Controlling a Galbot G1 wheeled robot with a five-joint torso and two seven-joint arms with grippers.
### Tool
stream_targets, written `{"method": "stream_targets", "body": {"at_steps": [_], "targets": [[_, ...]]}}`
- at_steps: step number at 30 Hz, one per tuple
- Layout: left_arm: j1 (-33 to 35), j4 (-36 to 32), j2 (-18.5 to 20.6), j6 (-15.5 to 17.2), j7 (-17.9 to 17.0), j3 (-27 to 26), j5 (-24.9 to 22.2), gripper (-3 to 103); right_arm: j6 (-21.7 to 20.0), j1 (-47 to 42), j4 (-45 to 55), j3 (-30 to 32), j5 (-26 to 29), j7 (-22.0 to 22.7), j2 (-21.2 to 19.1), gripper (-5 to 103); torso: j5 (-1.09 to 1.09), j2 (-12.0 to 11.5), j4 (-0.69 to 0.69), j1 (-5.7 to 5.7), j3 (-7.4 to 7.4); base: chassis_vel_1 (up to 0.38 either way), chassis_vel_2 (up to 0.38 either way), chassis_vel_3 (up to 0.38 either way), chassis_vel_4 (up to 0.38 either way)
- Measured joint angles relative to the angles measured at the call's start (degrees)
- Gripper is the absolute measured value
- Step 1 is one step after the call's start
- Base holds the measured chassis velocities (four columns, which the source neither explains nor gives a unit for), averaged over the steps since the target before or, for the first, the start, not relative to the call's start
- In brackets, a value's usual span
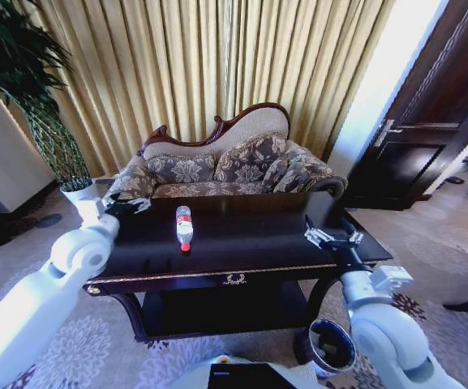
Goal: Move to the front of the table and place the trash on the table into the trash bin.
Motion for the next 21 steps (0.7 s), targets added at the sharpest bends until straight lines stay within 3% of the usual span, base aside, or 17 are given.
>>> {"method": "stream_targets", "body": {"at_steps": [9, 14, 21], "targets": [[-11.86, 1.91, -3.87, 0.34, -8.78, 16.36, -2.02, 100, -0.01, 0.12, -0.66, 1.28, 0.86, 0.12, -0.5, 100, 0.01, 0.0, 0.0, 0.0, 0.0, 0.0, 0.0, 0.0, 0.0], [-14.83, 1.65, -5.01, 0.35, -13.27, 22.02, -3.08, 100, -0.01, 0.57, -1.28, 0.95, 0.86, 0.13, -0.33, 100, 0.01, 0.0, -0.01, 0.0, 0.0, 0.0, 0.0, 0.0, 0.0], [-15.06, -0.06, -5.23, 0.4, -16.4, 25.99, -3.4, 100, -0.01, 1.3, -2.19, 0.87, 0.85, 0.14, -0.3, 100, 0.0, 0.0, 0.0, -0.01, 0.0, 0.0, 0.0, 0.0, 0.0]]}}
